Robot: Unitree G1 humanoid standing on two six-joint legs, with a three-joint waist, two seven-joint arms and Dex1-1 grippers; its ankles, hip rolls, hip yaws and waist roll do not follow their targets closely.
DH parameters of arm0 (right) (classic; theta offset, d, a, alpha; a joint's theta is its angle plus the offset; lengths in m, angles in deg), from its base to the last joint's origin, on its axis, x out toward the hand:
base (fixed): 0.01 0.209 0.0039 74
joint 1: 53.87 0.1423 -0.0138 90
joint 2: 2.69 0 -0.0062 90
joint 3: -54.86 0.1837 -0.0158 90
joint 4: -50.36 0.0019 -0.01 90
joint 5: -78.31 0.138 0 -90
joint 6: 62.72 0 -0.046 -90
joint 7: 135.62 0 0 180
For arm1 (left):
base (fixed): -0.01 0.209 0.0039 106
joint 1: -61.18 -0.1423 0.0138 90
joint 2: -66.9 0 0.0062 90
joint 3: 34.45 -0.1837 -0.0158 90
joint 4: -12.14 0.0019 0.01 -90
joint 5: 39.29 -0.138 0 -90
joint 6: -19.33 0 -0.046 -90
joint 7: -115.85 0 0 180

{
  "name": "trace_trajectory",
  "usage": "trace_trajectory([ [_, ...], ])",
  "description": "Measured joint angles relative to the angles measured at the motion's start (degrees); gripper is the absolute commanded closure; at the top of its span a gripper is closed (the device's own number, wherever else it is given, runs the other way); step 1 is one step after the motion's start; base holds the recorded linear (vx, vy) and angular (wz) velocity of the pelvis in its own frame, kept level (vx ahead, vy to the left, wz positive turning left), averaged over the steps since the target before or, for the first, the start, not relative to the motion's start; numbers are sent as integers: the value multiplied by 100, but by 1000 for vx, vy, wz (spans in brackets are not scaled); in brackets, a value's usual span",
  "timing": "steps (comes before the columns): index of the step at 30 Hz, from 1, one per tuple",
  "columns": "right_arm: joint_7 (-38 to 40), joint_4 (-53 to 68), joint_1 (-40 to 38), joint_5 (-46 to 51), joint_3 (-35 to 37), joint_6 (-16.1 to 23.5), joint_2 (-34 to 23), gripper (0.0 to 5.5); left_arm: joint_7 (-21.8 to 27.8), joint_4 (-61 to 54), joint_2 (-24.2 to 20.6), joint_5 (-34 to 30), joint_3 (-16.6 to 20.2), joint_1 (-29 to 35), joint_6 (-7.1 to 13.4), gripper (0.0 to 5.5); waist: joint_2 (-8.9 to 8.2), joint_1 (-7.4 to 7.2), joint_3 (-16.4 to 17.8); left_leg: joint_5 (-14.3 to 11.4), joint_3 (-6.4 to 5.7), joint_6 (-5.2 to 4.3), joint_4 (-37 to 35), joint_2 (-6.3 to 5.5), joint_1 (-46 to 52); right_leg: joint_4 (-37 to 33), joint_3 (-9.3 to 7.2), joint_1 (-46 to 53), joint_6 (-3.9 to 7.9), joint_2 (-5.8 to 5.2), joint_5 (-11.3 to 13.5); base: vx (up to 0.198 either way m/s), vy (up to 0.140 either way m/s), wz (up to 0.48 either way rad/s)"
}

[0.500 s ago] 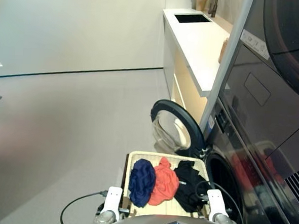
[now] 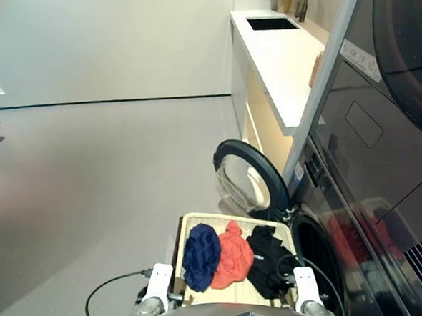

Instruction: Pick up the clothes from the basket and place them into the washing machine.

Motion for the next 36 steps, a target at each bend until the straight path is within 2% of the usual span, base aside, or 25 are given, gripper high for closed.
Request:
trace_trajectory([
  [11, -8, 18, 88, -1, -109, 2, -7, 0, 28, -47, -7, 2, -25, 154, -5, 0, 13, -2, 38, 9, 12, -4, 14, -1, -187, 38, 13, -221, -5, -2, 4, 0, 0, 0],
  [18, -33, 310, 462, -4, -465, 10, -1, 0, -36, -394, -59, 12, -232, 734, 17, 0, 35, -2, 363, 43, 71, -39, 153, 0, -617, 187, 82, -681, -33, 3, 41, -59, 19, -44],
  [20, -24, 412, 699, 0, -553, 12, -4, 0, -103, -492, -79, 67, -255, 943, 67, 0, -16, -4, 536, 48, 136, -47, 269, -16, -873, 342, 160, -992, -82, -1, 81, -220, 43, -158],
  [21, -1, 513, 865, 1, -645, 13, -13, 0, -160, -502, -112, 125, -363, 1133, 77, 0, -43, -7, 614, 46, 138, -50, 436, -43, -1145, 505, 177, -1299, -86, -39, 84, -97, 27, -96],
  [24, 33, 692, 1273, 12, -786, 25, 10, 0, -259, -529, -175, 164, -631, 1682, 88, 0, -161, -20, 940, 143, 134, -62, 505, -75, -1503, 708, 195, -1682, -108, -44, 154, -120, 34, -16],
  [27, 117, 918, 1510, 19, -906, 52, -5, 0, -392, -573, -229, 167, -836, 1974, 114, 0, -238, -28, 983, 131, 167, -69, 678, -87, -1970, 956, 260, -2230, -55, -74, 73, -57, 19, -38],
  [29, 166, 1127, 1727, 50, -936, 68, 3, 0, -474, -590, -302, 167, -903, 2246, 116, 0, -310, -45, 1121, 196, 240, -64, 716, -120, -2312, 1148, 333, -2659, -96, -102, 95, -96, 26, -102],
  [36, 347, 1902, 2275, 248, -1232, 183, -80, 0, -793, -592, -491, 173, -966, 3082, 122, 0, -409, -292, 1415, 229, 352, -96, 1020, -101, -3375, 1217, 486, -3677, -147, -26, 332, -47, 21, -59],
])
